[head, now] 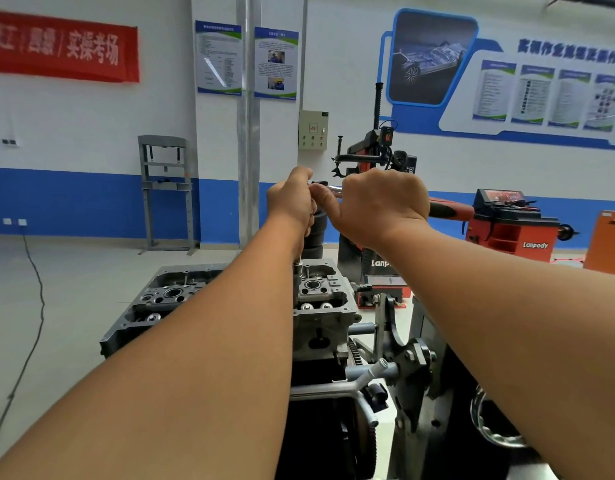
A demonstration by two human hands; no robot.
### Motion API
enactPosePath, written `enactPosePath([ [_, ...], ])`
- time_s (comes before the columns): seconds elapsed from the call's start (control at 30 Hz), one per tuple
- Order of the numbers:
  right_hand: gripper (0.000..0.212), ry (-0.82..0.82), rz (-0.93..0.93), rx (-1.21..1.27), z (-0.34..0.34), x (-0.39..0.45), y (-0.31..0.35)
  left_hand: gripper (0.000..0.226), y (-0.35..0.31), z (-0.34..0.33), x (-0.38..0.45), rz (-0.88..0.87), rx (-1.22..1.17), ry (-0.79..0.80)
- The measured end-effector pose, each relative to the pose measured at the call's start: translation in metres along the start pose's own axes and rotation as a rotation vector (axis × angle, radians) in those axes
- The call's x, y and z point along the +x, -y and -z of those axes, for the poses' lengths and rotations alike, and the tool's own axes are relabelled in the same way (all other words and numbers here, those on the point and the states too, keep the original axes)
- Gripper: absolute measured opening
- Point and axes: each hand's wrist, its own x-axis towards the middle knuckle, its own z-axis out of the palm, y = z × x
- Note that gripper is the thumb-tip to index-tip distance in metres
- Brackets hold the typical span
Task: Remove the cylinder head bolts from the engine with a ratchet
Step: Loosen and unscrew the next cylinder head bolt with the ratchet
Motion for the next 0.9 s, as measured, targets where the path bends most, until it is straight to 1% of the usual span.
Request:
enactPosePath([
  [0.2,0.078,-0.015,0.012,-0.010,-0.007,0.002,-0.003,0.031,-0.002,-0.001,0.001,0.016,-0.029,-0.027],
  [0.67,0.081,-0.046,0.055,0.029,-0.017,0.005,-0.009,0.034,-0.001,0.001,0.000,0.008,-0.004,-0.024],
  [0.9,0.077,-0.083,0.068,0.054,-0.023,0.007,-0.012,0.035,-0.002,0.000,-0.002,-0.006,0.004,-0.025],
])
